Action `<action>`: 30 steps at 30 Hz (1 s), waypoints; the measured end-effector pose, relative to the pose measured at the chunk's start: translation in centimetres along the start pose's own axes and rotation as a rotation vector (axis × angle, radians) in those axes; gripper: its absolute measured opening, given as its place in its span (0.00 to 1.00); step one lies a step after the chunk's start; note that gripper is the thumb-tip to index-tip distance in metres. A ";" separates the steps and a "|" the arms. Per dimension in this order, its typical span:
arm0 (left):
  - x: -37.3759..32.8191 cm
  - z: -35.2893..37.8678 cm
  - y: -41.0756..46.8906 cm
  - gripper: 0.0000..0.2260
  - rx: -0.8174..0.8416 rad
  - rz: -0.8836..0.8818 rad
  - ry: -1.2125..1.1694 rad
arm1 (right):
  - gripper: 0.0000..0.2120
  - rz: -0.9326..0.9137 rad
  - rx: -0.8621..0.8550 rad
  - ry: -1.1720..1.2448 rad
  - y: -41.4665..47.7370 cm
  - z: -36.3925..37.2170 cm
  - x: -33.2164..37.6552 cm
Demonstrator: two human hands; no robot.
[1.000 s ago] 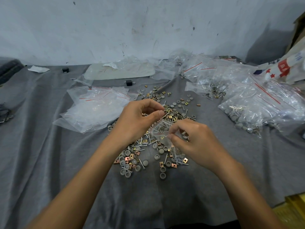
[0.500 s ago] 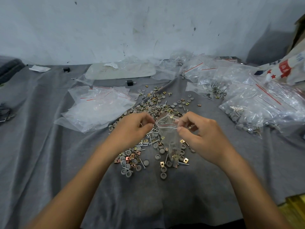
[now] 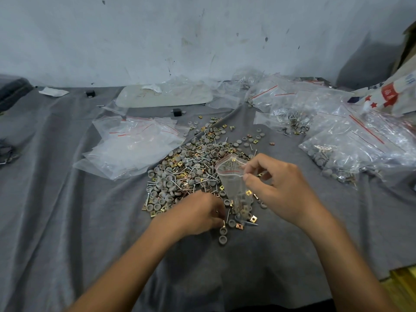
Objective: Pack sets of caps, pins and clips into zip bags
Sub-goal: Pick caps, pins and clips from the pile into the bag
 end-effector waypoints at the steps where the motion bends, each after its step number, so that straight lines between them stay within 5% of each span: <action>1: 0.0 0.1 0.1 0.07 0.000 0.002 0.000 | 0.05 -0.001 0.002 0.003 0.0 0.0 0.0; 8: 0.4 -1.8 -0.5 0.02 0.025 -0.081 -0.111 | 0.04 0.001 0.014 -0.002 -0.2 0.1 -0.2; 16: 1.2 -8.5 -2.5 0.03 -0.458 -0.060 -0.573 | 0.04 -0.014 0.051 -0.014 -0.4 0.2 -0.2; 25: -1.1 -8.4 -1.9 0.07 -0.467 0.077 -0.594 | 0.04 -0.041 0.072 -0.013 -0.4 0.2 0.4; 30: -0.5 -8.1 -2.0 0.14 -0.349 0.102 -0.508 | 0.05 0.019 0.079 0.221 -0.5 0.1 0.3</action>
Point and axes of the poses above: each hand's wrist, its own y-axis towards the middle knuckle, its own z-axis out of the palm, x = y × z, the point moved 1 cm from there along y, towards the middle knuckle, and after that the axes turned 3 degrees about x, right-handed, at the moved point
